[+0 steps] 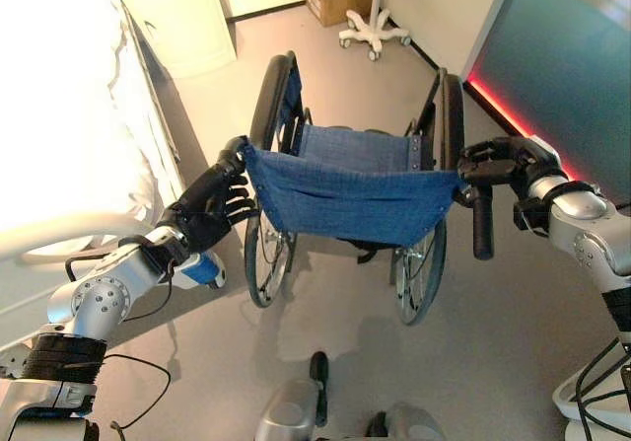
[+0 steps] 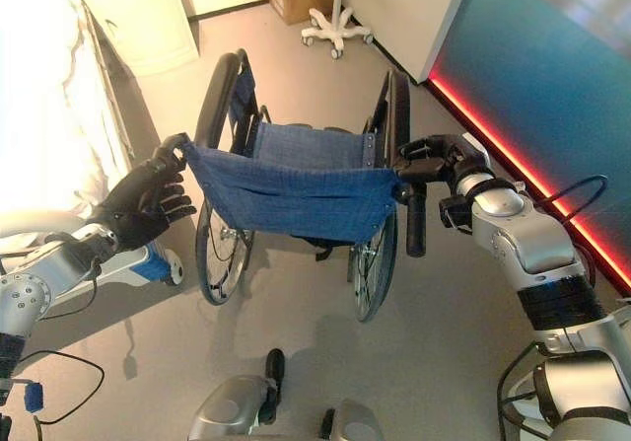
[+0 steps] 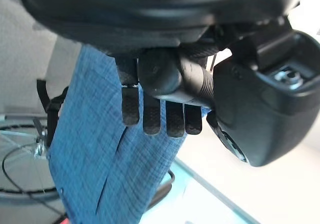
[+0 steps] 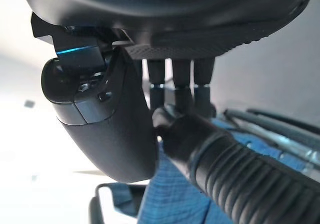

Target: Push the wheelchair next to the bed

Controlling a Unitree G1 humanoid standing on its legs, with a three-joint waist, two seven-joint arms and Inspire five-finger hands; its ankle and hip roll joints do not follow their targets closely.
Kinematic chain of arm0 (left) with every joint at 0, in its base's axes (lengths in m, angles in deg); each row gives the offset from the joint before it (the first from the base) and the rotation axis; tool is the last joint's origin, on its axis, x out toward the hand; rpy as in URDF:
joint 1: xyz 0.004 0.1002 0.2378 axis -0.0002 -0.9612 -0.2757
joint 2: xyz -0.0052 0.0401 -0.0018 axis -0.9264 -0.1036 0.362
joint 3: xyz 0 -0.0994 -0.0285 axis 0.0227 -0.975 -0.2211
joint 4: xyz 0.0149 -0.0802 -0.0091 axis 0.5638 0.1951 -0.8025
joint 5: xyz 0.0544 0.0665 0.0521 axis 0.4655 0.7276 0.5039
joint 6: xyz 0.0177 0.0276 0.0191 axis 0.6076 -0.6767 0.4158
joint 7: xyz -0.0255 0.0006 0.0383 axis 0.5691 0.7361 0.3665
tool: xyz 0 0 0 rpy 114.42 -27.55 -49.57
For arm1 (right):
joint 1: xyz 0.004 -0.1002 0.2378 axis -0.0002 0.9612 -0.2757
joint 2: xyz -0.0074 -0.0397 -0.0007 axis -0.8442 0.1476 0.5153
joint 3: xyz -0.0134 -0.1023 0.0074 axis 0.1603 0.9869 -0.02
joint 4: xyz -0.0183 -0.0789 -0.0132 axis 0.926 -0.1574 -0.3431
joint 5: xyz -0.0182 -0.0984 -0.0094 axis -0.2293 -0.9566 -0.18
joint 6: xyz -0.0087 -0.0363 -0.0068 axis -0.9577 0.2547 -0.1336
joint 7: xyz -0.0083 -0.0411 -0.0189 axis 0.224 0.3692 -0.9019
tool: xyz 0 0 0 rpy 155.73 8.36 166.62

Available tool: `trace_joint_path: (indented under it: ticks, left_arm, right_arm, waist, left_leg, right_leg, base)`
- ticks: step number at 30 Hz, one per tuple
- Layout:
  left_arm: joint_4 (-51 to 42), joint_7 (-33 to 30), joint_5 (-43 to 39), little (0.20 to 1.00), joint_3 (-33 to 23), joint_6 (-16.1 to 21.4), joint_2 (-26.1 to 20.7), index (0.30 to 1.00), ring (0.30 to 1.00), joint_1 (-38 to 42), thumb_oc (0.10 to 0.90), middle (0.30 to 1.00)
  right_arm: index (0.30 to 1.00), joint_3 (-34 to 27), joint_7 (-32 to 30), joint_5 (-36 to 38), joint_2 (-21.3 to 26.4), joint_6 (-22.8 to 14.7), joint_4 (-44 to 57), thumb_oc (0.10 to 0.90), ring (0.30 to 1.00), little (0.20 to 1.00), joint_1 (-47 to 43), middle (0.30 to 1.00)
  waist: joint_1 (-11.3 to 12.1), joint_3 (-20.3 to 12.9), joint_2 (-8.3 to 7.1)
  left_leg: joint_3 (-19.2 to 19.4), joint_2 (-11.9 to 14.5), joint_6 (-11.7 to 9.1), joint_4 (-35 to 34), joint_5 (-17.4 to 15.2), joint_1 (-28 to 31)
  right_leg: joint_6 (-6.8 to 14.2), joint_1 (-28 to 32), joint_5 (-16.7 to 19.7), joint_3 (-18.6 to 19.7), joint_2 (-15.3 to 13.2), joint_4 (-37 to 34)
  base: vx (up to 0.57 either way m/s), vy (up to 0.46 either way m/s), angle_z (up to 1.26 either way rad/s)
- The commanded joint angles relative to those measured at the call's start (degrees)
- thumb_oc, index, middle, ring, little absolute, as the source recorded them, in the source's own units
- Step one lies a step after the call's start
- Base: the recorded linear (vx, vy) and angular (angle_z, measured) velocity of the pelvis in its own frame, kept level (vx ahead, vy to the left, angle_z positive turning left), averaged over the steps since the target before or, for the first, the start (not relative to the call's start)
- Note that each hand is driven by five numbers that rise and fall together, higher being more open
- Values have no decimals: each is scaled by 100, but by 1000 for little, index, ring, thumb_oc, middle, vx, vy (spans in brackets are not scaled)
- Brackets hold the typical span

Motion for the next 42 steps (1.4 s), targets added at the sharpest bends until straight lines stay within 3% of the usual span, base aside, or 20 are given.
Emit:
trace_joint_path:
  ticks: [1, 5, 8, 12, 15, 20, 23, 25, 27, 28, 29, 30, 31, 32, 35, 37, 39, 40, 41, 42]
  left_arm:
    - [-1190, 458, -661, 300, -538, 1384, 71, 300, 300, 407, 400, 300]
    - [-1077, 394, -625, 300, -493, 1506, 144, 300, 300, 610, 400, 300]
    - [-1020, 336, -618, 300, -562, 1466, 76, 300, 300, 750, 400, 300]
    - [-1035, 381, -579, 300, -686, 1484, 43, 300, 300, 658, 400, 300]
    - [-1117, 359, -445, 300, -752, 1654, 218, 300, 300, 405, 400, 300]
    - [-1409, 396, -217, 300, -916, 1705, 524, 300, 300, -32, 400, 300]
    - [-1447, 407, -104, 300, -929, 1707, 613, 300, 300, -59, 400, 300]
    - [-1542, 352, -158, 300, -918, 1715, 532, 300, 300, 10, 400, 300]
    - [-1576, 361, -223, 300, -890, 1717, 492, 300, 300, 26, 400, 300]
    - [-1577, 384, -214, 300, -881, 1695, 530, 300, 300, 11, 400, 300]
    - [-1573, 387, -216, 300, -869, 1685, 534, 300, 300, 0, 400, 300]
    - [-1523, 436, -177, 300, -850, 1659, 568, 300, 300, -11, 400, 300]
    - [-1505, 442, -154, 300, -838, 1656, 577, 300, 300, -8, 400, 300]
    - [-1433, 469, -143, 300, -810, 1663, 567, 300, 300, 23, 400, 300]
    - [-1257, 525, -183, 300, -820, 1618, 451, 300, 300, 207, 400, 300]
    - [-1150, 561, -173, 300, -920, 1474, 317, 300, 300, 350, 400, 300]
    - [-1158, 599, -132, 300, -966, 1416, 301, 300, 300, 331, 400, 300]
    - [-1131, 732, -128, 300, -1036, 1341, 183, 300, 300, 336, 400, 300]
    - [-1123, 746, -128, 300, -1039, 1345, 170, 300, 300, 340, 400, 300]
    - [-1102, 813, -173, 300, -1074, 1391, 92, 300, 300, 327, 400, 300]
  right_arm:
    - [300, 289, 622, 84, -84, -766, 435, 400, 300, 300, -298, 300]
    - [300, 417, 502, 76, -149, -578, 438, 400, 300, 300, -685, 300]
    - [300, 348, 518, 97, -219, -496, 496, 400, 300, 300, -753, 300]
    - [300, 380, 511, 231, -241, -458, 518, 400, 300, 300, -842, 300]
    - [300, 603, 547, 283, -209, -540, 472, 400, 300, 300, -895, 300]
    - [300, 750, 485, 322, -168, -624, 529, 400, 300, 300, -910, 300]
    - [300, 797, 445, 266, -279, -558, 528, 400, 300, 300, -982, 300]
    - [300, 787, 344, 201, -399, -405, 589, 400, 300, 300, -1058, 300]
    - [300, 710, 332, 118, -458, -396, 581, 400, 300, 300, -995, 300]
    - [300, 659, 339, 61, -523, -418, 548, 400, 300, 300, -925, 300]
    - [300, 645, 349, 31, -553, -426, 532, 400, 300, 300, -896, 300]
    - [300, 626, 350, -47, -597, -465, 508, 400, 300, 300, -805, 300]
    - [300, 619, 369, -70, -598, -483, 500, 400, 300, 300, -774, 300]
    - [300, 592, 403, -101, -569, -542, 486, 400, 300, 300, -706, 300]
    - [300, 569, 444, -66, -591, -697, 383, 400, 300, 300, -684, 300]
    - [300, 533, 456, -55, -731, -815, 268, 400, 300, 300, -687, 300]
    - [300, 514, 425, -48, -725, -849, 280, 400, 300, 300, -642, 300]
    - [300, 497, 272, 99, -699, -950, 260, 400, 300, 300, -641, 300]
    - [300, 500, 256, 114, -700, -961, 255, 400, 300, 300, -648, 300]
    - [300, 486, 227, 177, -717, -1019, 233, 400, 300, 300, -662, 300]
  waist:
    - [69, -1008, 69]
    - [-194, -954, 213]
    - [-247, -900, 224]
    - [-169, -939, 111]
    - [-134, -1055, 13]
    - [-47, -1140, -34]
    - [22, -1118, 26]
    - [56, -1116, 207]
    - [116, -1062, 250]
    - [175, -1044, 314]
    - [230, -1021, 323]
    - [265, -1010, 372]
    - [280, -1007, 374]
    - [278, -1022, 371]
    - [301, -1150, 271]
    - [512, -1270, 85]
    - [566, -1291, 48]
    - [682, -1275, -26]
    - [688, -1276, -35]
    - [716, -1273, -93]
  left_leg:
    - [139, 78, -908, 1393, -184, -953]
    - [-32, 58, -837, 1006, -932, -158]
    - [-35, 338, -889, 1029, -1085, 171]
    - [-156, 619, -976, 1743, -1046, 15]
    - [-356, 826, -1092, 2634, -577, -59]
    - [-685, 433, -1148, 3832, -189, -205]
    - [-735, 130, -1078, 3195, -301, -123]
    - [-666, 84, -936, 1083, -396, 214]
    - [-566, 3, -890, 381, -369, 286]
    - [-240, -8, -904, 13, -140, -8]
    - [-124, -15, -904, -73, -66, -48]
    - [358, 8, -879, -154, 173, -318]
    - [482, 16, -868, -132, 214, -382]
    - [923, 83, -795, -72, 269, -543]
    - [1389, 12, -462, 35, -235, -534]
    - [1310, -276, -63, 173, -669, -506]
    - [1233, -334, 14, 137, -705, -469]
    - [1014, -437, 106, 57, -718, -382]
    - [999, -449, 113, 47, -715, -379]
    - [880, -499, 105, 70, -700, -392]
  right_leg:
    - [108, 700, 996, -385, -34, -1302]
    - [594, -14, 1726, -140, -654, -1376]
    - [674, -325, 1714, -191, -748, -1094]
    - [511, -312, 1470, -415, -573, -875]
    - [151, -346, 1207, -622, -295, -716]
    - [-175, -352, 1020, -822, -76, -656]
    - [-139, -323, 1001, -883, 41, -624]
    - [-49, -294, 928, -942, 353, -585]
    - [-16, -167, 847, -872, 448, -548]
    - [-47, 163, 713, -887, 610, -583]
    - [-62, 298, 654, -865, 654, -610]
    - [-166, 561, 484, -931, 826, -641]
    - [-196, 618, 439, -936, 863, -646]
    - [-263, 760, 293, -991, 980, -628]
    - [-244, 913, -48, -1123, 1055, -346]
    - [133, 922, 351, -1317, 1005, 539]
    - [288, 859, 562, -1362, 990, 958]
    - [816, 699, 1334, -1260, 1008, 1977]
    - [863, 672, 1394, -1233, 1009, 2027]
    - [1037, 569, 1729, -1019, 1010, 2113]
  base:
    - [173, -12, 23]
    - [234, -114, 20]
    - [345, -284, 28]
    - [326, -309, 12]
    - [342, -273, 22]
    - [273, -162, 1]
    - [299, -36, 3]
    - [432, 10, 45]
    - [371, -23, 17]
    - [357, -58, 1]
    - [429, -103, 14]
    - [295, -91, 7]
    - [351, -134, -33]
    - [381, -126, -31]
    - [317, -80, 44]
    - [383, -77, 15]
    - [302, -59, -8]
    - [309, -73, 7]
    - [304, -124, 28]
    - [175, -141, 33]
